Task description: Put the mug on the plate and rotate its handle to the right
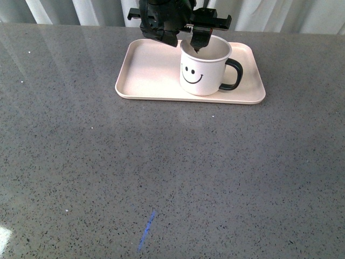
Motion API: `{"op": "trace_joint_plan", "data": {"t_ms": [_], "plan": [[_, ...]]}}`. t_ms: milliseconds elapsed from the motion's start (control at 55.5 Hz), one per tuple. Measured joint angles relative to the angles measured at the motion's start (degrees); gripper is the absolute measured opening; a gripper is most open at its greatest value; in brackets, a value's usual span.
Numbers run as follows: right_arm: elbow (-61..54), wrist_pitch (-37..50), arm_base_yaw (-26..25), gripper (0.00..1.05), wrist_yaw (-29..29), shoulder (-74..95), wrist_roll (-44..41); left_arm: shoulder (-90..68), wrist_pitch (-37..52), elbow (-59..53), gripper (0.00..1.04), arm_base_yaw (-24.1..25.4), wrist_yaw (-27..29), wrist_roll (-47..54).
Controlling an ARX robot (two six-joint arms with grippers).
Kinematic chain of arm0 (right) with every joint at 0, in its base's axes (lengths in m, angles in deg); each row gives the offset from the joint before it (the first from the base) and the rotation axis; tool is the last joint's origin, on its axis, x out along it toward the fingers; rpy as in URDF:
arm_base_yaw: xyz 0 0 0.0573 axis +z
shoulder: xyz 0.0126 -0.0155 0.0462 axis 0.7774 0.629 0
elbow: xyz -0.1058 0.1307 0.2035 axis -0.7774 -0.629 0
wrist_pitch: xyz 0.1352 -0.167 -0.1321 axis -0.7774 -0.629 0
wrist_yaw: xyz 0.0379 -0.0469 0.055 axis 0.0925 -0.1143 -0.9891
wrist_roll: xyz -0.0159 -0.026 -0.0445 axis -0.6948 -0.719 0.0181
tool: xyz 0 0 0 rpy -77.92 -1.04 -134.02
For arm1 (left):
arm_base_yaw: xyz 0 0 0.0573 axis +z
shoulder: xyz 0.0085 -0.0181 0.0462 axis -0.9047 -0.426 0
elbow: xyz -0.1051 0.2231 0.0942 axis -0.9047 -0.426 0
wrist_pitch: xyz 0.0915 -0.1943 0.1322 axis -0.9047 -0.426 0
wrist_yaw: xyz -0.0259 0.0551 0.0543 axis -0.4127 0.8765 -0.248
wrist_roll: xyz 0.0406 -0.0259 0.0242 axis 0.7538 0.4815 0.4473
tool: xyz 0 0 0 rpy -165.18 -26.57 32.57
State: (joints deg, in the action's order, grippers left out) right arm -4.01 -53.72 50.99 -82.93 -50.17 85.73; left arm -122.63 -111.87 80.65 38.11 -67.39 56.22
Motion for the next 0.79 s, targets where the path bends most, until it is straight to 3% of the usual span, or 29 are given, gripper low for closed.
{"op": "trace_joint_plan", "data": {"t_ms": [144,270,559,685,703,757,793], "plan": [[0.00,0.00,0.00,0.96,0.02,0.00,0.00,3.58,3.26,-5.84,0.81,0.28,-0.52,0.22],[0.00,0.00,0.00,0.96,0.02,0.00,0.00,8.31,6.49,-11.32,0.97,0.96,-1.18,0.35],[0.00,0.00,0.00,0.96,0.02,0.00,0.00,28.85,22.53,-33.05,0.96,4.76,-2.89,-1.95],[0.00,0.00,0.00,0.96,0.00,0.00,0.00,32.33,24.04,-35.91,0.96,5.16,-2.99,-2.80],[0.00,0.00,0.00,0.96,0.00,0.00,0.00,32.48,25.38,-36.54,0.95,5.03,-1.51,-2.58],[0.00,0.00,0.00,0.96,-0.04,0.00,0.00,33.81,41.24,-43.47,0.84,4.63,11.32,-0.35],[0.00,0.00,0.00,0.96,-0.02,0.00,0.00,34.69,49.35,-47.89,0.79,4.72,16.24,0.33]]}}
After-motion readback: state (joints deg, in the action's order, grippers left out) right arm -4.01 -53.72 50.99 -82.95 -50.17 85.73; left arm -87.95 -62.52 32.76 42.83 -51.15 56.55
